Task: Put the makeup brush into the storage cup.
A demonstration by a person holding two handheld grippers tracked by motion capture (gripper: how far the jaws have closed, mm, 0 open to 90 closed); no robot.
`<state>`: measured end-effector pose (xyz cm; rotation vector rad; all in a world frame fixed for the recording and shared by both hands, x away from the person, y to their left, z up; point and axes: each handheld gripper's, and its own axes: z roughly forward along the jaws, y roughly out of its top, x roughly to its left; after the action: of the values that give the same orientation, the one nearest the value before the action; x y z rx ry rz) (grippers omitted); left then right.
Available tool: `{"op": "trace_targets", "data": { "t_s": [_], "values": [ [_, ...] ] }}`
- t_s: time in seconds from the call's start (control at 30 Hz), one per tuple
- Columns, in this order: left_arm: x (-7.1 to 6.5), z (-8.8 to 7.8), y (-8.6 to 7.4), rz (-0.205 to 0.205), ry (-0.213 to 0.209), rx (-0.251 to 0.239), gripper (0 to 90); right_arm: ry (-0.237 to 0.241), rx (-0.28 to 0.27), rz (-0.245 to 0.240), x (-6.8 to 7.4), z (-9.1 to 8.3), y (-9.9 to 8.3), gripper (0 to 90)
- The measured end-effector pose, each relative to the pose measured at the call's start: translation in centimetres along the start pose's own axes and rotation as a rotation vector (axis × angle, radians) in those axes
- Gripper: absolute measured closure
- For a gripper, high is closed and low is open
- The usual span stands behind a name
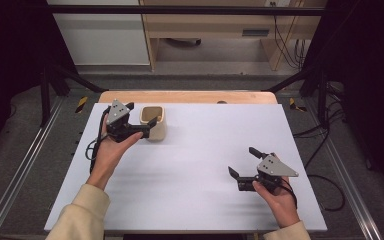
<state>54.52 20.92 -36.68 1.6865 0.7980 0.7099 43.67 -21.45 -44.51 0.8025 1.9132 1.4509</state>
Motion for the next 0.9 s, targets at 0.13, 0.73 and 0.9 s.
{"op": "trace_targets", "data": {
  "t_s": [0.13, 0.73, 0.9],
  "values": [
    [-0.4, -0.1, 0.1, -0.003, -0.012, 0.001, 1.3, 0.0, 0.0, 0.001, 0.0, 0.0, 0.0, 5.4],
    [-2.5, -1.1, 0.3, 0.041, -0.078, 0.002, 1.3, -0.005, -0.005, 0.002, -0.1, -0.1, 0.0, 5.4],
    [-2.8, -1.6, 0.1, 0.051, -0.101, 0.003, 1.3, -0.005, -0.004, 0.002, -0.1, -0.1, 0.0, 5.2]
  ]
}}
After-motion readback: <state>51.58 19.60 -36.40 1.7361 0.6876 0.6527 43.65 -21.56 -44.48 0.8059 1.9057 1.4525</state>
